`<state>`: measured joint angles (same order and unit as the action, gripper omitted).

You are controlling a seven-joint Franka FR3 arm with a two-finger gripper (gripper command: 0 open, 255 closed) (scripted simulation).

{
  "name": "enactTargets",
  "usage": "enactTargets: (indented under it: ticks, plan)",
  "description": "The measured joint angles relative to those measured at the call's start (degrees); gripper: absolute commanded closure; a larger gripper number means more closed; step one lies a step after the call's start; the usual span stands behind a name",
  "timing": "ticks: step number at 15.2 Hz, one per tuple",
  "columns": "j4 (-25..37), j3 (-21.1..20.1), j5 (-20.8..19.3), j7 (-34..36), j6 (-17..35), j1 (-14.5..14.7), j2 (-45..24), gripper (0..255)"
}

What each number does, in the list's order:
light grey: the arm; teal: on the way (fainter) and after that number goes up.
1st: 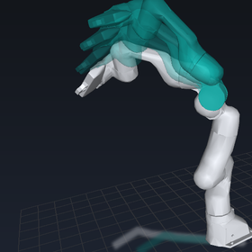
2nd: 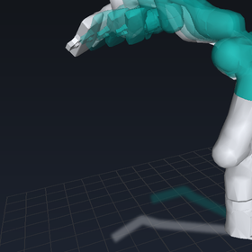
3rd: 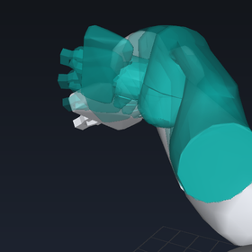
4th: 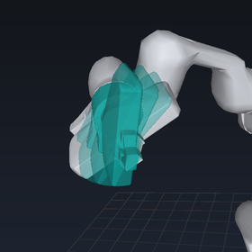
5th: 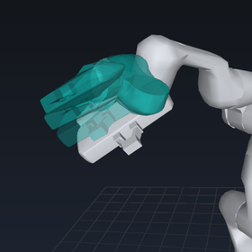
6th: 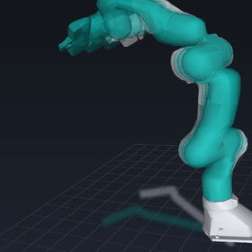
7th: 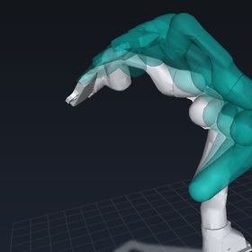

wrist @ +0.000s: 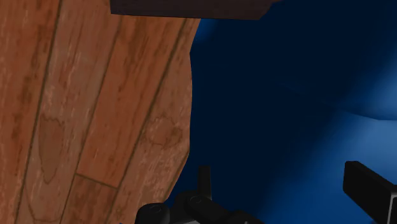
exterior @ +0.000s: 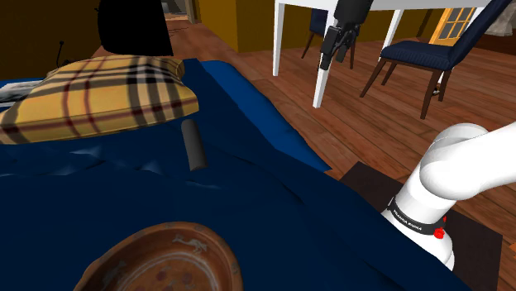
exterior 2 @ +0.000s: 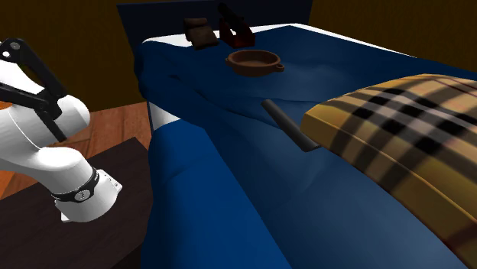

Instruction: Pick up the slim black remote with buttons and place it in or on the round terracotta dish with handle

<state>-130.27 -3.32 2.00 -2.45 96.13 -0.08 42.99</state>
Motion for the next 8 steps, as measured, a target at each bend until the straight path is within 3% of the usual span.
enactTargets:
  ticks: [3,8]
  plan:
    - [-0.37,-1.50,0.92,2.34,0.18,0.13,-0.07,0]
    - [0.27,-8.28,4.92,12.66,0.96,0.75,-2.18,0]
